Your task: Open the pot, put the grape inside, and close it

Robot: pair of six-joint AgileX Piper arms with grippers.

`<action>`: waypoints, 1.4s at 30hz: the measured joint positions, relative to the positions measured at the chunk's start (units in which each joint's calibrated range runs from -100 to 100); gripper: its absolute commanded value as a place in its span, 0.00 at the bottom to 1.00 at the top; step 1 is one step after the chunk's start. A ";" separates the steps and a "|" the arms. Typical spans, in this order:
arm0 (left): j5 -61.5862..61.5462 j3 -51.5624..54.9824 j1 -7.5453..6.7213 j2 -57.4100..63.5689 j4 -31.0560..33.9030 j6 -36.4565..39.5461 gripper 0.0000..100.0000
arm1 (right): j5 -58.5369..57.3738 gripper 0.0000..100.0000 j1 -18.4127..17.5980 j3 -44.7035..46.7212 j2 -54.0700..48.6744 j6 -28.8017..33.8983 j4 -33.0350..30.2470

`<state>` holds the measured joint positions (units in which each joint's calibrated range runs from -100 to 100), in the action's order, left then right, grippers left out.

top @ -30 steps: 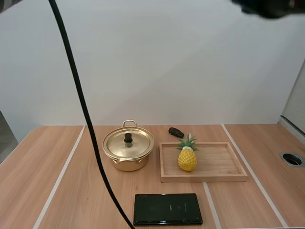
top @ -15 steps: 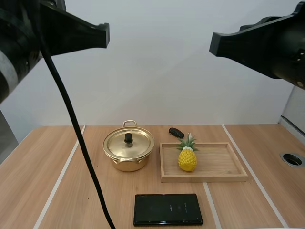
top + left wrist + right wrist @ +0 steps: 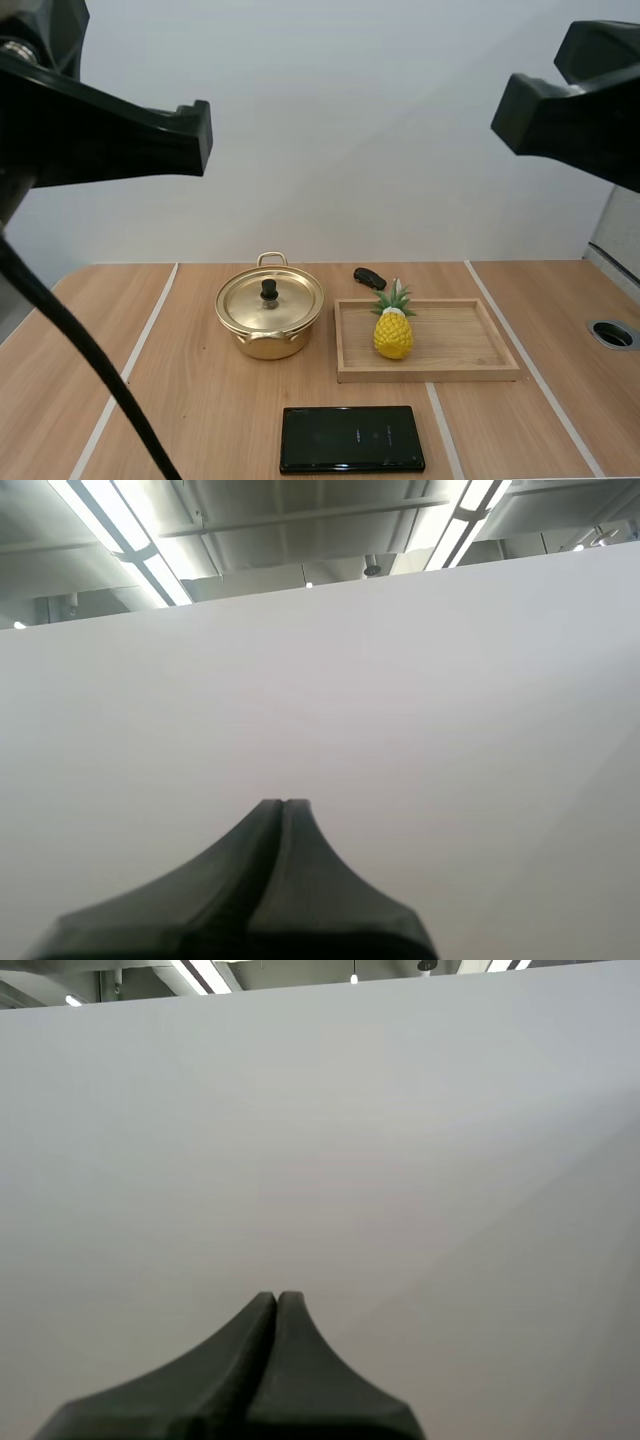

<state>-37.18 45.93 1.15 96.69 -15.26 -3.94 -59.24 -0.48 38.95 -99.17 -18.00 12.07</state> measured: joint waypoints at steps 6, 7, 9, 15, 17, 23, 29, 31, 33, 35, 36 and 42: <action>-4.01 0.00 -0.33 1.79 2.93 4.91 0.00 | -5.06 0.00 0.00 0.00 -0.46 2.31 -1.18; -4.22 0.00 -0.50 2.11 3.57 5.41 0.00 | -5.49 0.00 0.00 0.16 -0.46 2.59 -1.58; -4.61 0.38 -0.57 2.39 5.17 6.01 0.00 | -5.49 0.00 0.00 0.74 -0.56 2.83 -2.02; 3.10 6.70 -1.15 2.56 8.86 6.65 0.00 | 0.62 0.00 0.00 7.01 -0.56 3.30 -2.44; 6.86 10.62 -1.47 2.56 9.12 6.75 0.00 | 3.60 0.00 0.00 10.29 -0.56 3.38 -2.71; 15.15 22.03 -1.72 2.43 9.61 6.75 0.00 | 10.24 0.00 0.00 20.26 -0.44 3.49 -7.77; 8.88 30.21 -2.20 2.31 12.11 6.75 0.00 | 8.28 0.00 0.00 25.56 -0.44 3.49 -13.22; 2.34 30.89 -2.54 2.31 12.19 6.75 0.00 | 7.87 0.00 0.00 25.70 -0.44 3.49 -13.47; -2.86 31.02 -3.02 2.31 12.19 6.75 0.00 | 7.87 0.00 0.00 25.70 -0.44 3.49 -13.73; -6.32 31.02 -3.29 2.31 12.19 6.75 0.00 | 7.87 0.00 0.00 25.70 -0.44 3.49 -13.27; -6.65 31.02 -3.29 2.31 12.19 6.75 0.00 | 7.87 0.00 0.00 25.70 -0.44 3.49 -12.82; 4.24 31.02 -3.44 2.31 12.19 6.75 0.00 | 13.92 0.00 0.00 27.27 -0.44 3.49 -6.40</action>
<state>-32.93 76.95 -2.29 99.00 -3.08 2.81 -45.32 -0.48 66.21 -99.61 -14.51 5.68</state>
